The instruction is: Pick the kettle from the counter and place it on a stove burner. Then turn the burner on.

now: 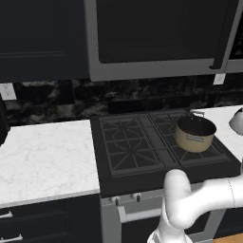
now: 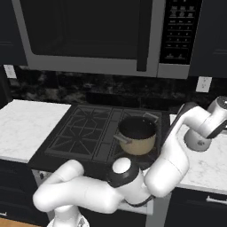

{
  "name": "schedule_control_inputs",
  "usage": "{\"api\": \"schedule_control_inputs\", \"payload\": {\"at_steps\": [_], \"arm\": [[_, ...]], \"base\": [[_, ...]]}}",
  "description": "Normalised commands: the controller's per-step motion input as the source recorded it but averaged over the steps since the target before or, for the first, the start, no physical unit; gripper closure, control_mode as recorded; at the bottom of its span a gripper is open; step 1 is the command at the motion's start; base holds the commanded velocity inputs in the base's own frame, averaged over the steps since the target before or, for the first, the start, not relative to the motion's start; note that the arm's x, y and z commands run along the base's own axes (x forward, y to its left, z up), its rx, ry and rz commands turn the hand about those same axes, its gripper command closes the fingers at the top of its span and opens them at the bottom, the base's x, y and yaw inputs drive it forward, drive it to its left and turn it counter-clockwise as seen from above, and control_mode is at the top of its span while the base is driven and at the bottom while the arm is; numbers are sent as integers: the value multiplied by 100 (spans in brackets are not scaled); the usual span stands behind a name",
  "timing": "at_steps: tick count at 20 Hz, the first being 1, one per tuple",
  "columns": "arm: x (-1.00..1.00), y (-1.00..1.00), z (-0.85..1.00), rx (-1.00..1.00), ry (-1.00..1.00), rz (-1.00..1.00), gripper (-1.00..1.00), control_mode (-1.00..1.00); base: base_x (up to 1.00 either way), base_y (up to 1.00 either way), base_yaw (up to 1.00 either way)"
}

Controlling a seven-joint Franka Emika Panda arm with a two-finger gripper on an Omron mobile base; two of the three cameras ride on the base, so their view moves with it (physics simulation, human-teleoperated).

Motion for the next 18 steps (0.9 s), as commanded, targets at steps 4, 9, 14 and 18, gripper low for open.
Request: {"api": "schedule_control_inputs", "payload": {"at_steps": [4, 9, 14, 18], "arm": [[-100, 33, 36, 0, -32, 0, 100, -100], [-100, 90, 71, 0, -22, 0, 100, -100], [-78, 100, 83, 0, -25, 0, 100, -100], [-62, 100, 65, 0, -25, 0, 100, -100]], "base": [[0, 0, 0], [0, 0, 0], [0, 0, 0], [0, 0, 0]]}}
